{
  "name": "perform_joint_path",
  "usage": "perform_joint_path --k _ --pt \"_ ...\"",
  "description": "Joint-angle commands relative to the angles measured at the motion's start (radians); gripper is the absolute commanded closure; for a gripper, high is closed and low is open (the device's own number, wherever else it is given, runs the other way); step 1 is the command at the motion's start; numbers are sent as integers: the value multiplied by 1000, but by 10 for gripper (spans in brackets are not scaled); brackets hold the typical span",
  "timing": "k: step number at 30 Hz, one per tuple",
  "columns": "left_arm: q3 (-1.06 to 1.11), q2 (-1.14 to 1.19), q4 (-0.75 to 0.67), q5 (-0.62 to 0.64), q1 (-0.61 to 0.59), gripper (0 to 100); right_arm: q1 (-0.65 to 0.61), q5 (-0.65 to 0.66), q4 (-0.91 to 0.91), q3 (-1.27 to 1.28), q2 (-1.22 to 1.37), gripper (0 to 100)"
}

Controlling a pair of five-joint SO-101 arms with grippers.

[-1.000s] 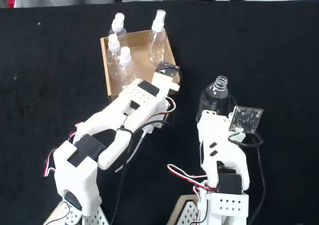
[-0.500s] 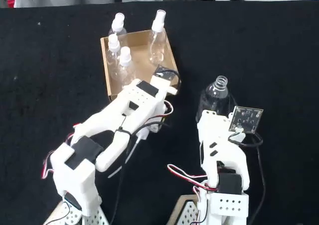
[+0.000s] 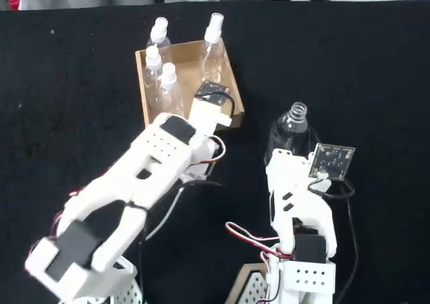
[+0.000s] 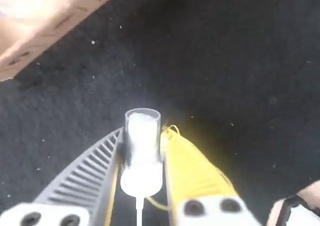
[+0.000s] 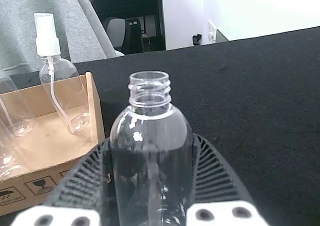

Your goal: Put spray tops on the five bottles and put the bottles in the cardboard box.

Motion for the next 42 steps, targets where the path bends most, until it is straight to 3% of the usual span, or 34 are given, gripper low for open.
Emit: perform_joint_path --k 1,15,19,31,42 --pt "15 -140 0 -5 -2 970 17 -6 -29 -33 -97 949" --pt "196 -508 -106 0 -2 970 -32 0 -11 -64 -97 980" --pt "251 -652 -129 89 -8 970 -95 43 57 -97 -97 987" --pt "421 -997 -279 123 -160 971 -192 91 68 -101 -97 987" --pt "522 -1203 -382 290 -315 971 -364 183 104 -97 -97 987"
